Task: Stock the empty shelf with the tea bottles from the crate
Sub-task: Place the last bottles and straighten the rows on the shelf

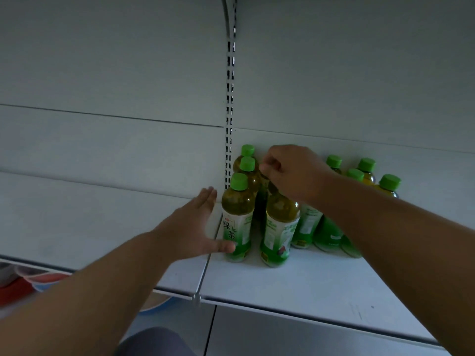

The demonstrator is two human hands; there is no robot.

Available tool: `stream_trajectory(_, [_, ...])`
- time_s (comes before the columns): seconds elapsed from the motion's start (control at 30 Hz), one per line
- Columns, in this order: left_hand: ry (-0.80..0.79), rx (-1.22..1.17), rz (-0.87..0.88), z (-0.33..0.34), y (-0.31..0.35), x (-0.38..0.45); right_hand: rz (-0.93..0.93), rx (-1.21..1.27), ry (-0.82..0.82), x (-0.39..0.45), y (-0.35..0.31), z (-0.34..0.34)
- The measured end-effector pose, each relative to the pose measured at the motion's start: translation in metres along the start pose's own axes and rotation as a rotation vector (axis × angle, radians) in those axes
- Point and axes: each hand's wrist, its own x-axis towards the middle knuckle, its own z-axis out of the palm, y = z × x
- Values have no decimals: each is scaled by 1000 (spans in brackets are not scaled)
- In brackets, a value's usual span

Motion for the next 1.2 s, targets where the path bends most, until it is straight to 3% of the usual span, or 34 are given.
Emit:
stream_trajectory(0.17, [103, 65, 101, -65, 30, 15, 52, -32, 34, 0, 17, -9])
stream_trajectory(0.3, [39, 171, 156, -86, 57, 41, 68, -52, 15, 8, 23, -18])
stream_trajectory(0.47, [-53, 233, 112, -86, 78, 67, 24, -80, -65, 28, 19, -21])
stream_trajectory(0.63, [-107, 127, 90, -78, 74, 70, -9, -67, -199, 48, 8, -12])
stream_trajectory(0.8, [-110, 166, 92, -76, 76, 75, 18, -85, -156, 53, 17, -8])
stream_trajectory(1.1, [-158, 64, -62, -87, 53, 70, -86, -32, -291, 63, 7, 4])
stream_trajectory(1.2, [-163, 92, -24, -77, 52, 66, -75, -4, -285, 64, 8, 8])
